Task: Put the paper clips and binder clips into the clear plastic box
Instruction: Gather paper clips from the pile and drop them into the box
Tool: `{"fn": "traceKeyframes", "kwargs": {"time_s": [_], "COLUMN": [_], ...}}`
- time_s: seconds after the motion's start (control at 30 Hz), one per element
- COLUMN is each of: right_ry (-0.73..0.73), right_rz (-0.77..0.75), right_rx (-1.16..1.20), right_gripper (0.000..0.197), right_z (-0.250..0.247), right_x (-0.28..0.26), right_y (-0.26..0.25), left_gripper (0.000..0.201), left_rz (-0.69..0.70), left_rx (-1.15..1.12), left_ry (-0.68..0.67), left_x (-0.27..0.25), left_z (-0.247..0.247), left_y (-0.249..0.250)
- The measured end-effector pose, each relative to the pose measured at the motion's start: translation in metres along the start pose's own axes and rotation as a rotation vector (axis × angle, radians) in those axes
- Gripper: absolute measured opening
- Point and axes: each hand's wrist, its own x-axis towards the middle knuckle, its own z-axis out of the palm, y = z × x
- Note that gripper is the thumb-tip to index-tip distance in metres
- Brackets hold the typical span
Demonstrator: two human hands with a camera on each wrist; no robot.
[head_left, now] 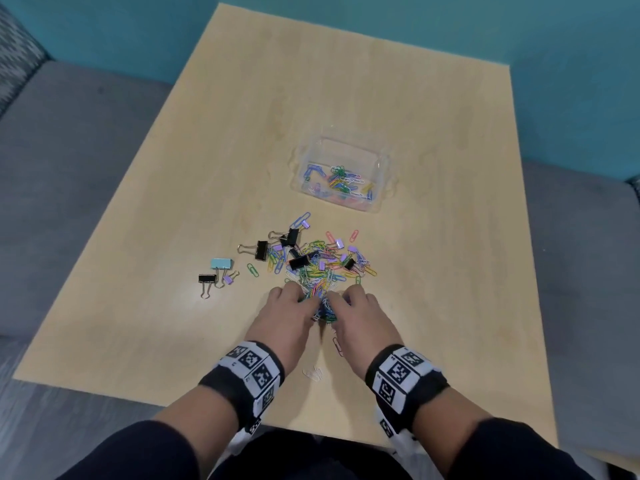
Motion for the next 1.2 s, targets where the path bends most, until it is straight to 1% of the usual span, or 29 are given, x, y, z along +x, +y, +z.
{"fn": "traceKeyframes", "kwargs": {"time_s": [0.1, 0.2, 0.33, 0.37, 0.47, 0.6, 0.7, 0.77, 0.83, 0.87, 0.93, 1.03, 1.13, 1.2], "right_ry": [-0.002, 0.022, 0.007, 0.003, -0.001, -0.028, -0.113, -0.169, -0.207, -0.212, -0.185, -0.075, 0.047, 0.121], "right_rz": [-0.038, -0.041, -0.018, -0.009, 0.038, 0.047, 0.035, 0.055, 0.112, 0.140, 0.179, 0.197, 0.245, 0.278], "right_rx": [-0.017, -0.018, 0.053, 0.075, 0.171, 0.313, 0.408, 0.492, 0.658, 0.754, 0.945, 1.167, 1.275, 1.257], "right_gripper": [0.037, 0.026, 0.009, 0.006, 0.005, 0.008, 0.007, 0.007, 0.009, 0.010, 0.008, 0.006, 0.012, 0.017], "right_z": [-0.005, -0.007, -0.010, -0.013, -0.019, -0.029, -0.038, -0.044, -0.055, -0.062, -0.078, -0.103, -0.125, -0.139], "right_x": [0.002, 0.004, 0.004, 0.004, 0.003, 0.001, -0.004, -0.006, -0.002, 0.003, 0.018, 0.051, 0.094, 0.123], "right_y": [0.005, 0.009, 0.012, 0.012, 0.012, 0.017, 0.020, 0.022, 0.022, 0.022, 0.022, 0.026, 0.032, 0.034], "left_gripper": [0.019, 0.019, 0.010, 0.010, 0.018, 0.011, 0.008, 0.009, 0.005, 0.008, 0.012, 0.010, 0.009, 0.011], "left_rz": [0.013, 0.014, -0.011, -0.026, -0.083, -0.153, -0.227, -0.313, -0.356, -0.362, -0.353, -0.407, -0.418, -0.407], "left_rx": [0.006, -0.005, -0.114, -0.144, -0.213, -0.321, -0.484, -0.694, -0.880, -0.937, -1.002, -1.160, -1.245, -1.213], "left_ry": [0.028, 0.037, 0.056, 0.050, 0.022, 0.014, -0.024, -0.077, -0.115, -0.115, -0.093, -0.028, 0.028, 0.108], "left_x": [0.003, 0.002, -0.002, -0.003, -0.002, -0.002, -0.005, -0.005, 0.002, 0.009, 0.027, 0.064, 0.114, 0.151], "left_z": [-0.001, -0.005, -0.009, -0.011, -0.019, -0.029, -0.033, -0.042, -0.058, -0.066, -0.080, -0.093, -0.108, -0.118], "left_y": [-0.004, -0.005, -0.008, -0.007, -0.007, -0.011, -0.016, -0.015, -0.010, -0.009, -0.008, -0.008, -0.007, -0.008]}}
